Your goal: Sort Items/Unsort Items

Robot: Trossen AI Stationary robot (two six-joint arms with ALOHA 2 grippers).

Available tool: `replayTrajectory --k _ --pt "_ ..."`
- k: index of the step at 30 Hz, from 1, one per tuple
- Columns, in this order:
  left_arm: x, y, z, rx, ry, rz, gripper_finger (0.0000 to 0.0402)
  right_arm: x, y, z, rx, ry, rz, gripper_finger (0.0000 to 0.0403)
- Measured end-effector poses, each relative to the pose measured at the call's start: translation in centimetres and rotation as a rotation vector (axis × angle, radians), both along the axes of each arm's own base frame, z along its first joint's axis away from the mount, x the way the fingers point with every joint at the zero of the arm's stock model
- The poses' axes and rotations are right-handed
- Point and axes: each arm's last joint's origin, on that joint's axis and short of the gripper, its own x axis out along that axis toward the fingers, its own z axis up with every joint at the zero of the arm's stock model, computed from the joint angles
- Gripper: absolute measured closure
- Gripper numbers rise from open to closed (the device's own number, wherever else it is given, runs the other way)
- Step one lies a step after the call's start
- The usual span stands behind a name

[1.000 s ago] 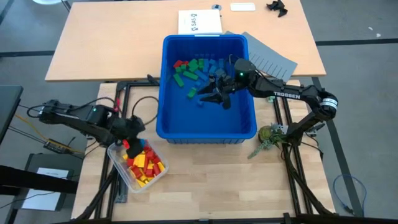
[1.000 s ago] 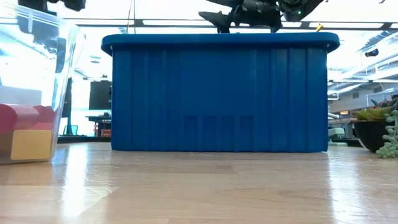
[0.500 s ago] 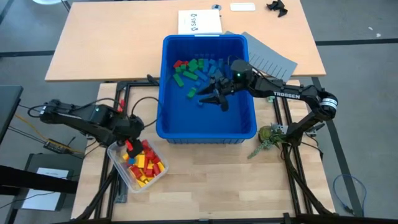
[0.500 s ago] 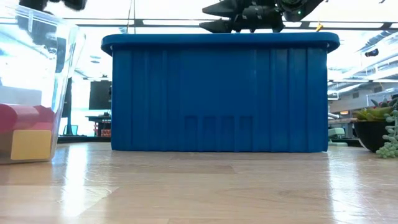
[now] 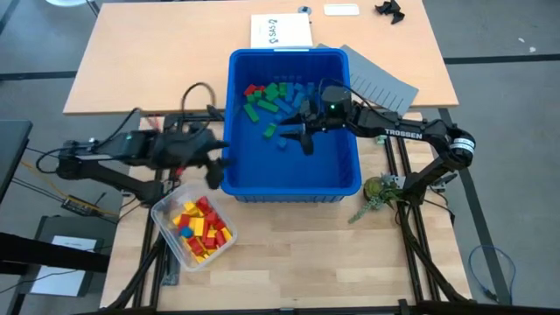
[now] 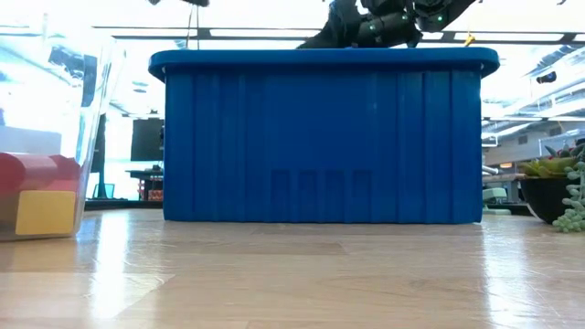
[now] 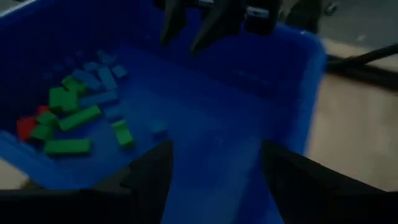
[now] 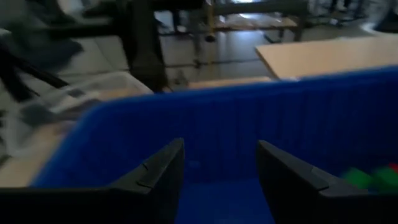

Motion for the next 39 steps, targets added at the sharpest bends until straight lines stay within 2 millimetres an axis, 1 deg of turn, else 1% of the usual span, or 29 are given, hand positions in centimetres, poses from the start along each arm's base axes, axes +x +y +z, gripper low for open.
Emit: replayTrajectory --k 5,10,15,18,21,24,27,31,33,37,39 --pt "3.5 3.0 -1.8 0.08 0.111 0.005 0.0154 -0.4 -0.7 -0.6 -0.066 0.079 -0.11 0.0208" --pt "6.4 6.5 -3.4 0.128 0.152 0.057 0.0154 -0.9 -1.6 -0.9 -0.093 0.122 -0.21 0.0211" --pt "8.3 9.6 -4.8 0.131 0.139 0.084 0.0154 -1.4 -2.6 -1.0 -0.15 0.156 -0.302 0.0211" --pt "9.0 10.9 -6.0 0.115 0.101 0.073 0.0154 -2.0 -3.6 -1.0 -0.174 0.179 -0.38 0.0212" --pt "9.4 11.6 -7.2 0.102 0.054 0.053 0.0154 -2.8 -4.9 -0.6 -0.19 0.204 -0.445 0.0215" --pt "9.6 11.7 -8.3 0.115 0.002 0.048 0.0154 -3.7 -6.4 -0.4 -0.201 0.235 -0.497 0.0218" --pt "9.7 11.7 -9.3 0.121 -0.018 0.046 0.0154 -4.0 -8.3 -0.3 -0.193 0.277 -0.533 0.022" --pt "9.6 11.7 -10.4 0.123 -0.023 0.046 0.0154 -3.0 -11.1 -1.0 -0.168 0.377 -0.548 0.0218" --pt "9.6 11.7 -10.9 0.121 -0.019 0.046 0.0154 -2.1 -12.6 -1.2 -0.15 0.417 -0.551 0.0215" --pt "9.6 11.7 -11.1 0.123 -0.016 0.051 0.0154 -0.8 -15.5 -2.0 -0.105 0.522 -0.56 0.0203" --pt "9.6 11.6 -11.1 0.123 -0.016 0.051 0.0154 -0.3 -16.8 -3.0 -0.079 0.588 -0.574 0.0192"
